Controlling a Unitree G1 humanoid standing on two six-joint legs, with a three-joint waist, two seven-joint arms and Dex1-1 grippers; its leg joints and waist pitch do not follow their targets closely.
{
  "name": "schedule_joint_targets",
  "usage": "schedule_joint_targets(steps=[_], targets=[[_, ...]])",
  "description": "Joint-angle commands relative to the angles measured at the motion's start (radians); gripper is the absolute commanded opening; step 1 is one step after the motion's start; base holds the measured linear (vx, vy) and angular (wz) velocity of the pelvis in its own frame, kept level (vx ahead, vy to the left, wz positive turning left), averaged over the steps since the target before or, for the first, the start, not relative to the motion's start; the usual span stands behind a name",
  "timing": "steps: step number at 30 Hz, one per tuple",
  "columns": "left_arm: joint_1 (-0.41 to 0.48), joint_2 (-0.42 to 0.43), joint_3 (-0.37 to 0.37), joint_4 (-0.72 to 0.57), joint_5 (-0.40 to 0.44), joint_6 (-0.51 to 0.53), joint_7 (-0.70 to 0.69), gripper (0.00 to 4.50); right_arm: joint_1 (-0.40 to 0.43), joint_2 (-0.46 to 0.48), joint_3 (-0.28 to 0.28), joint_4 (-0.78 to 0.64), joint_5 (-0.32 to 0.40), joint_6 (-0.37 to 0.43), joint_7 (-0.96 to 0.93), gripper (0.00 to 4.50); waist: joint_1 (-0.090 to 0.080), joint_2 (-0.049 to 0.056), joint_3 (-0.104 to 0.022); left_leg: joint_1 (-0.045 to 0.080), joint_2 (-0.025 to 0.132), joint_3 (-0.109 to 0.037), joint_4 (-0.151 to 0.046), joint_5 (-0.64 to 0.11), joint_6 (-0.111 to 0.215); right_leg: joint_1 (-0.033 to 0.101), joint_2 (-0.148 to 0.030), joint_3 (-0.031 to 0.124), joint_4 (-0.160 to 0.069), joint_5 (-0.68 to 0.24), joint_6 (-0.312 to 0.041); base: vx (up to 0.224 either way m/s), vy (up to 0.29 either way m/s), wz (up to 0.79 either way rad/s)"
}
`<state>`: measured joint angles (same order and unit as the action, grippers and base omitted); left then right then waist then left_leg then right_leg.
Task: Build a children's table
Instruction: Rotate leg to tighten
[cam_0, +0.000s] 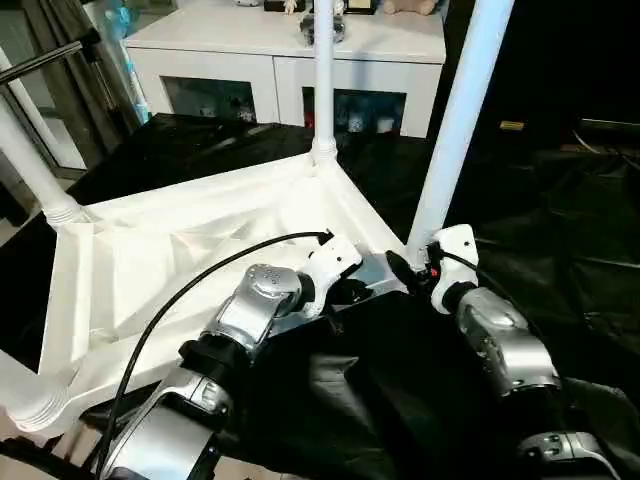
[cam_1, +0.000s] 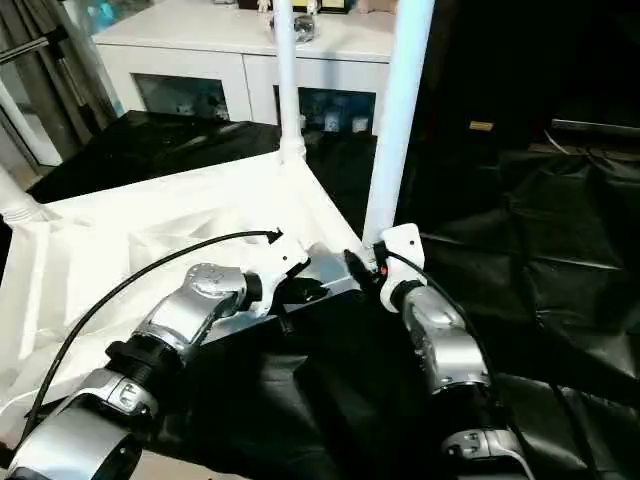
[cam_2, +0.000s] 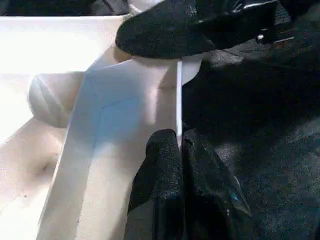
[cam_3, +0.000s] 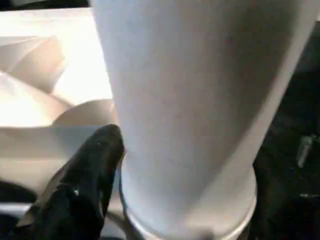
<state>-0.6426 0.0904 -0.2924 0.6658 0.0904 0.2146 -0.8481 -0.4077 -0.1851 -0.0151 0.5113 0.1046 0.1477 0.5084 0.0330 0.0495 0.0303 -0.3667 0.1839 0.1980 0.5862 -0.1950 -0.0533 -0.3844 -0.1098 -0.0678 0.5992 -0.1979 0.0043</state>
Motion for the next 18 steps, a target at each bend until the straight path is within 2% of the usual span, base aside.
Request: schedule_joint_targets(steps=[1,3,4,5,7,8,11,13,15,18], targets=[[0.010,-0.005,-0.033,-0.041,-0.025,-0.051,-0.056,0.00,0.003,0.013,0.120,-0.015,0.013,0.011,0.144,3.81,0.006,-0.021,-0.044,-0.001,0.042,-0.025,-0.076,-0.233,0.071,0.037,-0.045,0.035,-0.088,-0.284,-0.190,0.000,0.000,0.00],[0.029,0.035,-0.041,-0.071,-0.038,-0.069,-0.136,0.00,0.016,-0.048,0.130,-0.046,0.032,0.008,0.257,3.81,0.006,-0.020,-0.046,-0.003,0.041,-0.024,-0.074,-0.212,0.082,0.038,-0.045,0.035,-0.086,-0.258,-0.197,0.000,0.000,0.00],[0.032,0.042,-0.042,-0.076,-0.040,-0.074,-0.149,0.00,0.019,-0.057,0.131,-0.053,0.037,0.011,0.277,3.81,0.009,-0.022,-0.049,-0.004,0.042,-0.023,-0.069,-0.185,0.096,0.042,-0.045,0.036,-0.080,-0.212,-0.208,0.000,0.000,0.00],[0.042,0.062,-0.046,-0.091,-0.050,-0.091,-0.196,0.00,0.029,-0.088,0.131,-0.079,0.057,0.029,0.342,3.81,0.009,-0.018,-0.050,-0.003,0.044,-0.021,-0.068,-0.161,0.107,0.039,-0.044,0.036,-0.075,-0.164,-0.227,0.000,0.000,0.00],[0.054,0.085,-0.051,-0.113,-0.065,-0.094,-0.253,0.00,0.046,-0.131,0.141,-0.118,0.081,0.057,0.428,3.81,0.013,-0.021,-0.054,-0.004,0.045,-0.020,-0.061,-0.114,0.133,0.044,-0.040,0.035,-0.061,-0.064,-0.257,0.000,0.000,0.00],[0.059,0.097,-0.055,-0.122,-0.070,-0.088,-0.279,0.00,0.057,-0.154,0.150,-0.137,0.089,0.062,0.469,3.81,0.016,-0.018,-0.055,-0.002,0.046,-0.018,-0.057,-0.096,0.149,0.043,-0.038,0.035,-0.055,-0.017,-0.274,0.051,-0.002,0.00],[0.068,0.123,-0.064,-0.138,-0.077,-0.080,-0.321,0.00,0.074,-0.194,0.162,-0.167,0.103,0.075,0.545,3.81,0.029,-0.017,-0.061,-0.003,0.047,-0.015,-0.048,-0.041,0.176,0.041,-0.038,0.033,-0.042,0.071,-0.299,0.000,0.000,0.00],[0.083,0.149,-0.068,-0.162,-0.096,-0.073,-0.374,0.00,0.093,-0.232,0.170,-0.205,0.135,0.111,0.614,3.81,0.037,-0.018,-0.061,-0.002,0.048,-0.014,-0.046,-0.043,0.182,0.040,-0.038,0.034,-0.040,0.068,-0.303,0.000,0.000,0.00],[0.090,0.160,-0.069,-0.174,-0.103,-0.070,-0.397,0.00,0.101,-0.248,0.173,-0.221,0.148,0.126,0.642,3.56,0.039,-0.016,-0.057,-0.002,0.052,-0.014,-0.049,-0.067,0.178,0.037,-0.038,0.033,-0.044,0.029,-0.301,0.000,0.000,0.00],[0.101,0.178,-0.065,-0.184,-0.099,-0.070,-0.416,0.00,0.121,-0.266,0.175,-0.260,0.165,0.157,0.668,3.37,0.043,-0.017,-0.050,0.000,0.053,-0.014,-0.057,-0.132,0.135,0.034,-0.038,0.036,-0.055,-0.081,-0.283,0.000,0.000,0.00]])
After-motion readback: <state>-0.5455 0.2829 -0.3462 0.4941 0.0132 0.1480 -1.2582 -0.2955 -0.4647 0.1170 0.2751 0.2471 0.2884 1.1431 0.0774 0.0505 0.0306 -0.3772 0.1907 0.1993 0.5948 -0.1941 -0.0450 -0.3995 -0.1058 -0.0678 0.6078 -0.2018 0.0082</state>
